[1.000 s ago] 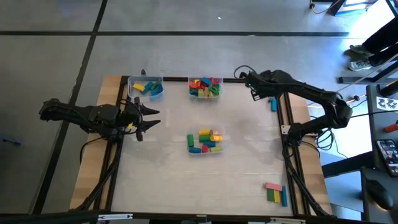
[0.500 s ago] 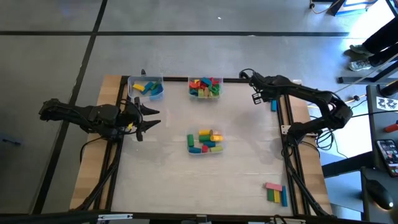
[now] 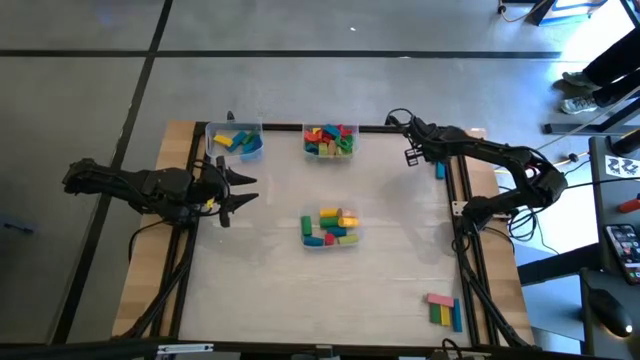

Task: Sort blocks by size
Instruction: Put the dark green rectangular block into the top left transparent bin

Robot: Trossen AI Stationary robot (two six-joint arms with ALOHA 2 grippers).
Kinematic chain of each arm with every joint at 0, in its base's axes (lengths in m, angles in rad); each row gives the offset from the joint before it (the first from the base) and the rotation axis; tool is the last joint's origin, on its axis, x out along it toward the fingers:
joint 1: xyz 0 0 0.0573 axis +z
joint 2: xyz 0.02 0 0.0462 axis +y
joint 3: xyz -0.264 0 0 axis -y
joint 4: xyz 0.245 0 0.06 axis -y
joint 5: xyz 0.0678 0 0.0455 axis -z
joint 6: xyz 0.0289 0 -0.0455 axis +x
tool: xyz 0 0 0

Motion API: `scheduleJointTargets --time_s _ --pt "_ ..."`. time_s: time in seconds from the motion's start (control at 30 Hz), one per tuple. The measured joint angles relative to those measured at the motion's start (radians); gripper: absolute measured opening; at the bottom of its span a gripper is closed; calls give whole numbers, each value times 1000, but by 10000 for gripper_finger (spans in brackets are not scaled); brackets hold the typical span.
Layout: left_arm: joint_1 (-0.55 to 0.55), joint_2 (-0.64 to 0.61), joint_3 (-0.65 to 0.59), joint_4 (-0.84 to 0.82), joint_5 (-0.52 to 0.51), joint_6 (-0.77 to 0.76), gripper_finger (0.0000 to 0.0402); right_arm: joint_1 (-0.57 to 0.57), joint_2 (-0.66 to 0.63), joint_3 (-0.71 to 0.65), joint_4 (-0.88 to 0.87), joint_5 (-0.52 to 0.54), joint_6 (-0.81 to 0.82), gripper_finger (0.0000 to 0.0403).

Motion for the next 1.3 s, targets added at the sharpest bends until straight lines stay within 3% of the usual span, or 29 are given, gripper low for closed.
scheduleJointTargets --time_s 0.6,0.87,1.07,1.3 --pt "0 1 0 -26 0 1 198 20 267 -17 25 202 -66 9" --pt "0 1 0 -31 0 1 198 20 281 -16 70 218 -103 9" --pt "0 0 0 -30 0 0 198 23 280 -15 91 173 -194 10" --pt "0 0 0 -30 0 -1 198 100 278 -13 87 134 -228 10"
